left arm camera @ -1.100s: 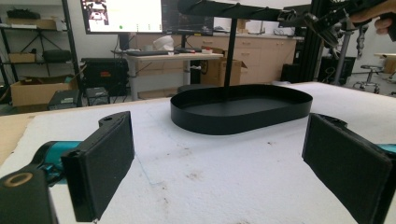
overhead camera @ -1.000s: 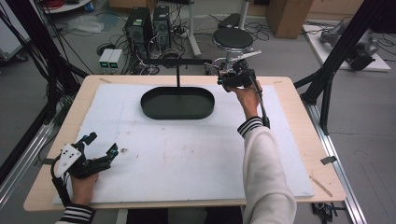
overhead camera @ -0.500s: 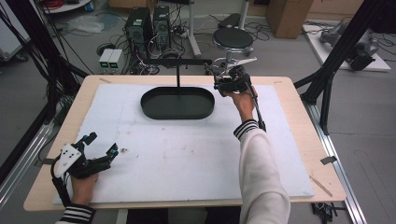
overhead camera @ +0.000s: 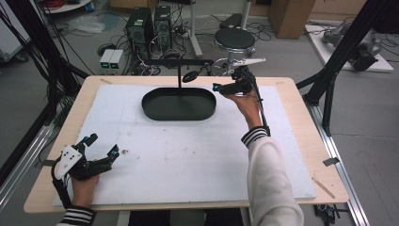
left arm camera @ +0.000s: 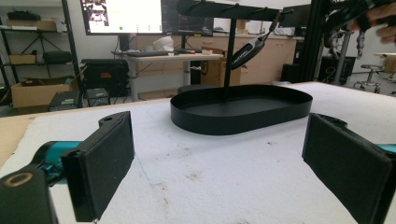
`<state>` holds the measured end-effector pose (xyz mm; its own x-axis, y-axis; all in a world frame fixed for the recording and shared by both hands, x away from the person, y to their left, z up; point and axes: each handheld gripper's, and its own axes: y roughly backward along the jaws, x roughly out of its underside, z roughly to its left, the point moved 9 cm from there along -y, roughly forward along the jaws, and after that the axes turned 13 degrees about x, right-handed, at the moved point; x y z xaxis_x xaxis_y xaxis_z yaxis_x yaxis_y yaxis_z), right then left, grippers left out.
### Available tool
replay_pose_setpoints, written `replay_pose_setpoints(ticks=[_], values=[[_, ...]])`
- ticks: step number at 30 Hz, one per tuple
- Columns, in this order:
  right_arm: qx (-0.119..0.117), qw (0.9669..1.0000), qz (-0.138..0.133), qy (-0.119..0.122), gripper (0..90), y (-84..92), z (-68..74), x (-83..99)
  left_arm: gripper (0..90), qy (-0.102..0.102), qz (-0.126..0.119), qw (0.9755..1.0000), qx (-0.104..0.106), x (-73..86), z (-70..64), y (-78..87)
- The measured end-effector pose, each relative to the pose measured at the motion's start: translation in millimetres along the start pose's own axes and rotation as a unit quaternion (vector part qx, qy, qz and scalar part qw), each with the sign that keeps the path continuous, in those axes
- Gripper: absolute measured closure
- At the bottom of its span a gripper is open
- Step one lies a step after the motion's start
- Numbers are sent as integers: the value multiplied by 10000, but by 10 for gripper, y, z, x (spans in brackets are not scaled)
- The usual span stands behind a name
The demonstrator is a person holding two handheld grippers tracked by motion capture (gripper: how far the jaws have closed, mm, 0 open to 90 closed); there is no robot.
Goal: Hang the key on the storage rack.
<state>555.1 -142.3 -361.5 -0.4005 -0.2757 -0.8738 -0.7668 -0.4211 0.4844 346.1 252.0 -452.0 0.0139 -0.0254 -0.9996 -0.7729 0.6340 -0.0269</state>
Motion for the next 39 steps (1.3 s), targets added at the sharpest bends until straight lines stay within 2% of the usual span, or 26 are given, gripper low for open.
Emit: replay_pose_setpoints(ticks=[3, 5, 7, 9, 12, 16, 17, 19, 26, 31, 35, 37, 38, 39], values=[[-185, 9994, -306, -13, 4, 221, 20, -18, 96, -4, 2, 10000, -1, 0, 0, 0], [-224, 9985, -498, 45, 4, 389, 13, 26, 96, -15, 3, 10000, -5, 0, -1, 0], [-360, 9969, -688, 103, 4, 554, -2, 104, 96, -10, -5, 10000, -11, 0, -2, 0], [-492, 9951, -841, 149, 4, 723, -19, 220, 96, -7, -1, 10000, -7, 0, 0, 0], [-545, 9910, -1182, 305, 3, 966, -44, 446, 96, -18, 9, 10000, -9, 1, 0, 1], [-544, 9855, -1589, 260, 3, 1229, -93, 762, 96, 18, 12, 10000, -14, 2, 4, -4], [-508, 9881, -1435, 220, 3, 1268, -102, 839, 96, 7, 5, 10000, -11, 1, 3, -3], [-438, 9828, -1784, 188, 4, 1363, -109, 946, 96, -4, 4, 10000, -16, 0, 1, -2], [-379, 9812, -1890, 48, 4, 1438, -117, 1395, 96, -25, -18, 10000, -12, -3, -6, 1], [-214, 9808, -1936, -4, 4, 1451, -109, 1651, 96, -55, -41, 10000, -11, -6, -9, 6], [-6, 9747, -2233, -72, 4, 1485, -129, 1783, 96, -57, -46, 10000, -13, -7, -10, 7], [-66, 9739, -2266, -105, 4, 1488, -105, 1831, 96, -62, -44, 10000, -13, -7, -10, 8], [-60, 9726, -2322, -44, 4, 1478, -102, 1855, 96, -60, -44, 10000, -9, -7, -10, 8], [-72, 9735, -2281, -121, 4, 1463, -93, 1899, 96, -42, -46, 10000, -18, -6, -10, 8]])
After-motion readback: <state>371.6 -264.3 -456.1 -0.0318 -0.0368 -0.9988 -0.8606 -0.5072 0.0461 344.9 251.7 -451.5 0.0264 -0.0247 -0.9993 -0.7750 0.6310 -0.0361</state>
